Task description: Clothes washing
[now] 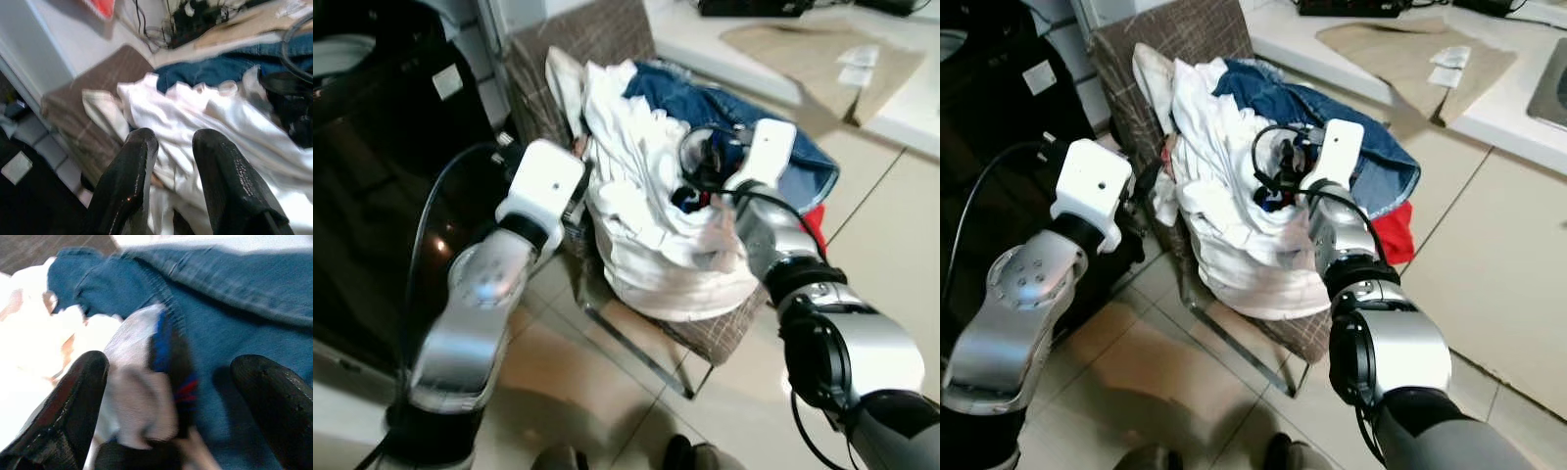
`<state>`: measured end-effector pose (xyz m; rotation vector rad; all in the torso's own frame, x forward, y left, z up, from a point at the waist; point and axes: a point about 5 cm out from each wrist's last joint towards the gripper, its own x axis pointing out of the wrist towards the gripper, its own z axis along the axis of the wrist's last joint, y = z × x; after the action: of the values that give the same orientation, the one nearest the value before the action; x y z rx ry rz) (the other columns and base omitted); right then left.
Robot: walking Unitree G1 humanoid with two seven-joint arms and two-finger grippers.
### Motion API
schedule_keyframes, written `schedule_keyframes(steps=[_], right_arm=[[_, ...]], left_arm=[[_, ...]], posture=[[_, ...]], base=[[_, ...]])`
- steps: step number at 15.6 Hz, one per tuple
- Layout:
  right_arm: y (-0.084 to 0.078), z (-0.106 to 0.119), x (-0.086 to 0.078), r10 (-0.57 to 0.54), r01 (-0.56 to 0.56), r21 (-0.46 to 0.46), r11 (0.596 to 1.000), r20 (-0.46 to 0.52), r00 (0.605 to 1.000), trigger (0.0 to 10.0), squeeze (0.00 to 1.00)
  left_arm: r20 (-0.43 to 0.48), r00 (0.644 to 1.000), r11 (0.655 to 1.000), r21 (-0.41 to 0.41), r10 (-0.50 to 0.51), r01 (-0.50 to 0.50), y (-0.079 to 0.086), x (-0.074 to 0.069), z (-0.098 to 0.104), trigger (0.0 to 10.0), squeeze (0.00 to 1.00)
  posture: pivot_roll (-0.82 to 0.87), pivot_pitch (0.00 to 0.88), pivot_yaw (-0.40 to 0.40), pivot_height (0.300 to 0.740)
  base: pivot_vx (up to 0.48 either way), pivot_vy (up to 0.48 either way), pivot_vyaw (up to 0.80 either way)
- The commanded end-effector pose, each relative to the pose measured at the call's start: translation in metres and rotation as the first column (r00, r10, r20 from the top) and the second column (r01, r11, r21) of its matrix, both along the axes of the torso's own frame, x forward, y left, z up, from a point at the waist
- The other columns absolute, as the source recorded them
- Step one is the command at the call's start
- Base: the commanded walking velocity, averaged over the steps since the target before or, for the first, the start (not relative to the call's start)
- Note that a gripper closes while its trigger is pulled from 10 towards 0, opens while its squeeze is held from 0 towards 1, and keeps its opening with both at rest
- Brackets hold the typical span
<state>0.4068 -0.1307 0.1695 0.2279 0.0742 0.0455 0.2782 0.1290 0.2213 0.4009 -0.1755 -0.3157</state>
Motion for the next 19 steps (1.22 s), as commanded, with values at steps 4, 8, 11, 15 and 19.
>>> schedule_keyframes(steps=[4,8,11,15,19], right_arm=[[0.012,-0.011,-0.002,-0.002,0.021,0.187,0.982,-0.100,0.995,10.0,0.00],[0.027,-0.023,-0.007,-0.004,0.031,0.184,0.982,-0.147,0.989,10.0,0.00],[0.028,-0.026,-0.009,-0.003,0.029,0.171,0.985,-0.151,0.989,10.0,0.00],[0.023,-0.020,-0.006,-0.026,0.046,0.144,0.989,-0.138,0.990,0.0,0.00],[0.021,-0.012,-0.004,-0.021,0.026,0.053,0.998,-0.089,0.996,0.0,0.00]], left_arm=[[-0.033,0.999,1.000,-0.003,0.013,-0.013,0.011,-0.019,0.008,10.0,0.00],[-0.033,0.998,0.998,0.010,0.057,-0.056,0.018,-0.025,0.010,10.0,0.00],[-0.035,0.997,0.998,0.012,0.066,-0.066,0.019,-0.025,0.012,10.0,0.00],[-0.038,0.997,0.998,0.017,0.064,-0.063,0.018,-0.024,0.013,10.0,0.00],[-0.027,0.997,0.997,0.018,0.069,-0.069,0.017,-0.021,0.015,10.0,0.00]], posture=[[0.30,0.203,-0.003,0.740],[0.30,0.202,-0.024,0.740],[0.30,0.203,-0.022,0.740],[0.29,0.205,-0.019,0.740],[0.28,0.205,-0.030,0.740]], base=[[0.000,0.000,0.00],[0.000,0.000,0.00],[0.000,0.000,0.00],[0.000,0.000,0.00],[0.000,0.000,0.00]])
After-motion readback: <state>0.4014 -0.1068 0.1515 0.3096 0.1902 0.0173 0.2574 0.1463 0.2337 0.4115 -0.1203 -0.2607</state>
